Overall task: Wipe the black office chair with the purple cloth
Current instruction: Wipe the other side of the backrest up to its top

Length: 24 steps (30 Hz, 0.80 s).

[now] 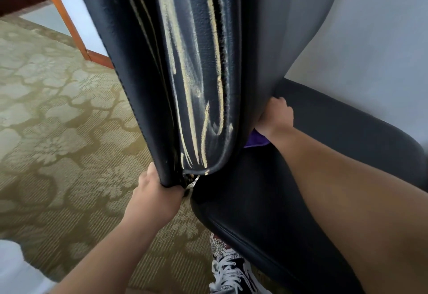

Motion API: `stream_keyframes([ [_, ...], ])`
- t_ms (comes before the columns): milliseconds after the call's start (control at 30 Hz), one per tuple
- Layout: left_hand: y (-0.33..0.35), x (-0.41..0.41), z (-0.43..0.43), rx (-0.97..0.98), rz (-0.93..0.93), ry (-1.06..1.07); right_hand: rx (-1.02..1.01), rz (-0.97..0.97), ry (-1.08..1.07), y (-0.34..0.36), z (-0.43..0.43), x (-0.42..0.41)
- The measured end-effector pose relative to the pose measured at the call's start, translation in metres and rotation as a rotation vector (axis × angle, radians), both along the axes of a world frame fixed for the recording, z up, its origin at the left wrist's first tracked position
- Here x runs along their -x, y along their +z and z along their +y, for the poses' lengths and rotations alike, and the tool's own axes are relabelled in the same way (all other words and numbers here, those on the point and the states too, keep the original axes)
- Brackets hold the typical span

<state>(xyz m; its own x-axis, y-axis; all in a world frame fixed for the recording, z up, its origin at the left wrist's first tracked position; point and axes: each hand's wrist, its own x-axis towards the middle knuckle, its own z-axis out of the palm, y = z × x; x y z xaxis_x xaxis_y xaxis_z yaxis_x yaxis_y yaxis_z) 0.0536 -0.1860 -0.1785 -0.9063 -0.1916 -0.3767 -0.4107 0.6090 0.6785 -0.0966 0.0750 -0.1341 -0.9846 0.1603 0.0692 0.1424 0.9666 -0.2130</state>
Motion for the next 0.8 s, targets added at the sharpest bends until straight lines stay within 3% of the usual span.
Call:
stream_keyframes([
  [133, -0.002, 0.000, -0.001, -0.003, -0.021, 0.016, 0.036, -0.043, -0.006, 0.002, -0.018, -0.018],
  [267, 0.000, 0.000, 0.000, -0.004, -0.037, 0.015, -0.011, -0.047, 0.159, 0.002, -0.041, -0.063],
  [567, 0.007, -0.006, 0.005, 0.062, -0.041, 0.007, 0.105, 0.115, 0.281, -0.015, -0.102, -0.175],
  [800, 0.010, -0.013, 0.008, 0.023, -0.072, 0.024, -0.048, 0.049, 0.646, -0.022, -0.065, -0.190],
])
